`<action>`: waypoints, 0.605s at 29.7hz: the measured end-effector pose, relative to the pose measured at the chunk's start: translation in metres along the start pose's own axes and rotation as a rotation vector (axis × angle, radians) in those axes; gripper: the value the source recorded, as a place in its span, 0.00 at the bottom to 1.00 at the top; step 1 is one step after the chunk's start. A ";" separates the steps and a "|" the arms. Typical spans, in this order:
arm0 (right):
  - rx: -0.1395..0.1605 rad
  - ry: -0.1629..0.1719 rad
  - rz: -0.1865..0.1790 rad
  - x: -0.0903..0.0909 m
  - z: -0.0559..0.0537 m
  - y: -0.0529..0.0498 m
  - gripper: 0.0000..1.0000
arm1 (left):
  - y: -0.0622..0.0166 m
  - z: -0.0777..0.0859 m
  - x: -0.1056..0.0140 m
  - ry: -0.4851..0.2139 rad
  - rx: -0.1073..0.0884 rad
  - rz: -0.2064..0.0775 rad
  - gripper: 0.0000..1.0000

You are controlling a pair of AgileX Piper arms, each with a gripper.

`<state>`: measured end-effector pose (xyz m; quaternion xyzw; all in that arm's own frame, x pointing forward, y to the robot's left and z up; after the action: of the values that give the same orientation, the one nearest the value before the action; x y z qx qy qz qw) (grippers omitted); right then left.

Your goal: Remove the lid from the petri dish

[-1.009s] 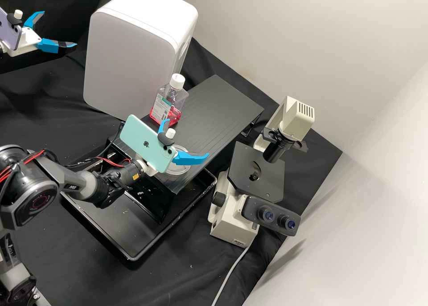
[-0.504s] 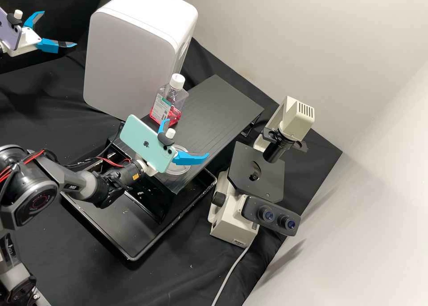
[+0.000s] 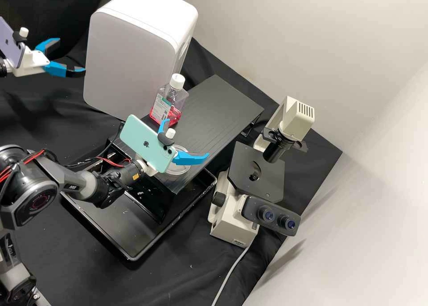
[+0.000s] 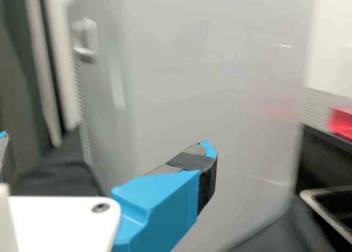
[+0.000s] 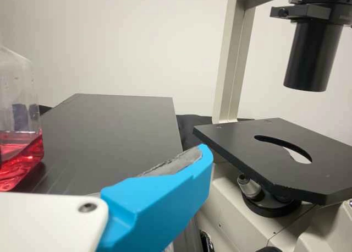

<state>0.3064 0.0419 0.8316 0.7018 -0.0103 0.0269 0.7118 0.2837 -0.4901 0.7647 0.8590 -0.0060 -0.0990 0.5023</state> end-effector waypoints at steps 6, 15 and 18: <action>0.000 0.000 0.000 0.000 0.000 0.000 1.00 | -0.0204 0.024 -0.013 -0.097 -0.009 -0.003 1.00; 0.000 0.000 0.000 0.000 0.000 0.000 1.00 | -0.0526 0.046 -0.037 -0.199 -0.008 -0.104 1.00; 0.000 0.000 0.000 0.000 0.000 0.000 1.00 | -0.0593 0.052 -0.042 -0.228 -0.001 -0.134 1.00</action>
<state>0.3064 0.0419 0.8316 0.7018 -0.0103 0.0269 0.7118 0.2281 -0.5010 0.6955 0.8404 -0.0055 -0.2292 0.4911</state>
